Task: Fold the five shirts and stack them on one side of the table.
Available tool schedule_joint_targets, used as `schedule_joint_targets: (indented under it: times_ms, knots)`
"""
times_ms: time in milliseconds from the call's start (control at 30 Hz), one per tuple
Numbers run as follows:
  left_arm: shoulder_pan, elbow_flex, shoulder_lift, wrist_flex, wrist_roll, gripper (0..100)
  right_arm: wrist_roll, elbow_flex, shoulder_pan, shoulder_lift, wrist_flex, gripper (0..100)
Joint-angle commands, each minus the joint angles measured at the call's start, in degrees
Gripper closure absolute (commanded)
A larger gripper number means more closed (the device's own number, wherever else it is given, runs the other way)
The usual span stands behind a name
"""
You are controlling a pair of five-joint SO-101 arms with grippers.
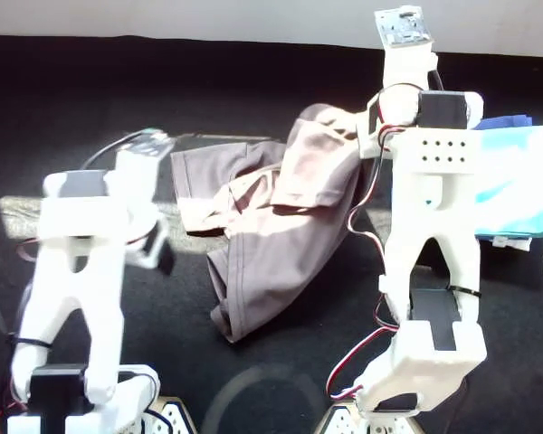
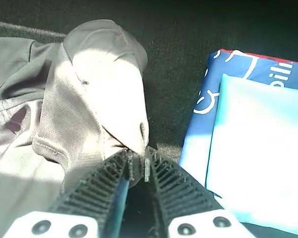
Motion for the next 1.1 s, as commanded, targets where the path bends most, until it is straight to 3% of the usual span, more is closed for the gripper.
schedule_joint_targets:
  times_ms: [0, 100, 267, 467, 633, 1067]
  knots:
    - [6.2, -0.9, -1.2, -7.5, 6.4, 78, 0.8, -2.8, 0.7, -3.9, 3.1, 85.7]
    - [8.7, -2.5, 0.6, -13.6, 10.5, 78, 0.8, -2.9, 1.0, -4.3, 6.1, 79.2]
    - [10.2, -9.0, 11.7, -21.6, 14.2, 78, 0.8, -2.8, 1.0, -9.7, 9.3, 80.0]
    - [14.1, -23.1, 26.6, -22.0, 16.9, 78, 0.8, -1.3, 1.1, -19.6, 12.5, 80.0]
    - [18.0, -33.2, 36.5, -22.0, 17.2, 78, 0.8, 8.6, 2.9, -28.9, 12.3, 80.0]
    - [16.9, -46.6, 48.4, -19.7, 17.0, 79, 0.9, 34.8, 2.9, -49.7, 7.7, 80.0]
